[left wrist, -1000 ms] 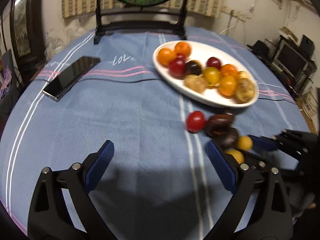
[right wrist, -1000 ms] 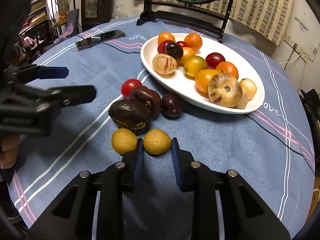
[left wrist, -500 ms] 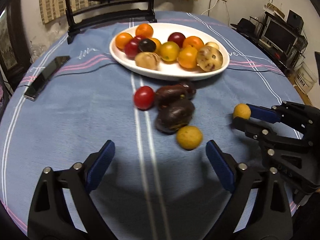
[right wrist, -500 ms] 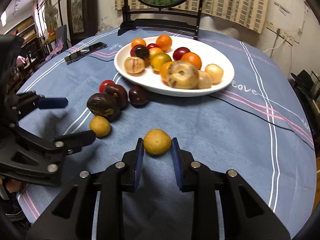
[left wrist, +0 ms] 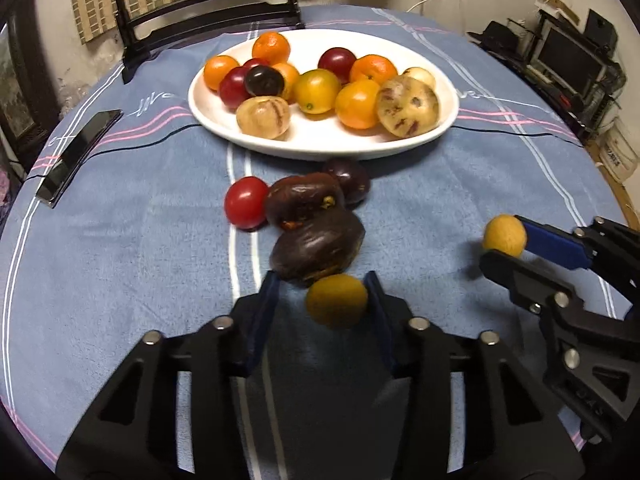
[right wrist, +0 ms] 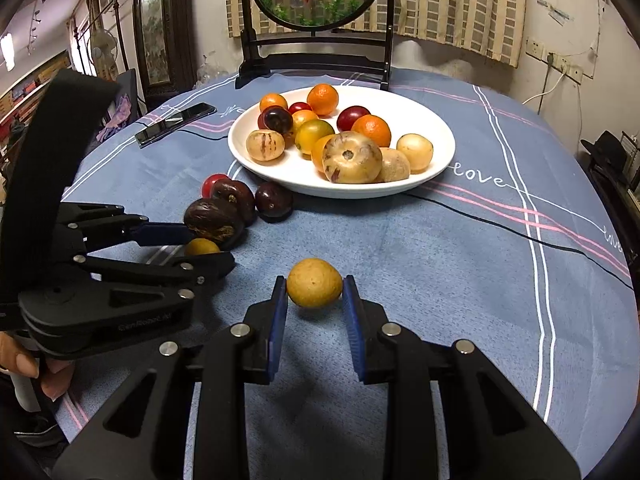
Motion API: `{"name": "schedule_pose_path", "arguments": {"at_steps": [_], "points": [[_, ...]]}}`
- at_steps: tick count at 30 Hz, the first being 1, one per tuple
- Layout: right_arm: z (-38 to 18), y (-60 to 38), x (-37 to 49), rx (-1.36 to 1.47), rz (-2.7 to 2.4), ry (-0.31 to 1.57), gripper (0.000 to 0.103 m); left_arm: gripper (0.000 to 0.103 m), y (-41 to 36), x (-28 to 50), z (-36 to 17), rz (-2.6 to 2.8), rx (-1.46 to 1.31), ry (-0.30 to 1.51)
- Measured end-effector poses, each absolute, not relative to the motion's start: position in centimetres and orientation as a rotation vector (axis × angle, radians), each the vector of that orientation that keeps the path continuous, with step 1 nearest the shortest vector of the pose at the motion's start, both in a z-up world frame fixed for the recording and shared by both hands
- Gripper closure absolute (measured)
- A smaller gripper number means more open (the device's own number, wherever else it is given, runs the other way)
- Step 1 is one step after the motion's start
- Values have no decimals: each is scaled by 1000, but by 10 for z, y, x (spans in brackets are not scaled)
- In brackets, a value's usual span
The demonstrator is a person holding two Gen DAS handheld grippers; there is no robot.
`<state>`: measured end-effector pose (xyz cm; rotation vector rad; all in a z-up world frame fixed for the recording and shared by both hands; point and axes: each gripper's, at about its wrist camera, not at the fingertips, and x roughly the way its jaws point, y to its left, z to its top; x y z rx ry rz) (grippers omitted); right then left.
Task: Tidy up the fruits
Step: 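Grasp a small yellow fruit with the right gripper while the left gripper grasps another yellow fruit, then carry both yellow fruits over the white plate and open both grippers to release them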
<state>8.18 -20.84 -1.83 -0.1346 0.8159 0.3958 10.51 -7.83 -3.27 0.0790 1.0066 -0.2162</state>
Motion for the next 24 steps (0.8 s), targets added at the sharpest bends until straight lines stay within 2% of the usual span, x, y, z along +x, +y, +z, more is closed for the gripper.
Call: {"name": "schedule_pose_path", "arguments": {"at_steps": [1,16,24], "points": [[-19,-209,82,-133,396,816,75,74,-78,103,-32,-238,79,1000],[-15,-212,79,-125,389,807,75,75,-38,93,-12,-231,25,961],[9,-213,89,-112,379,750,75,75,-44,116,15,-241,38,912]]}}
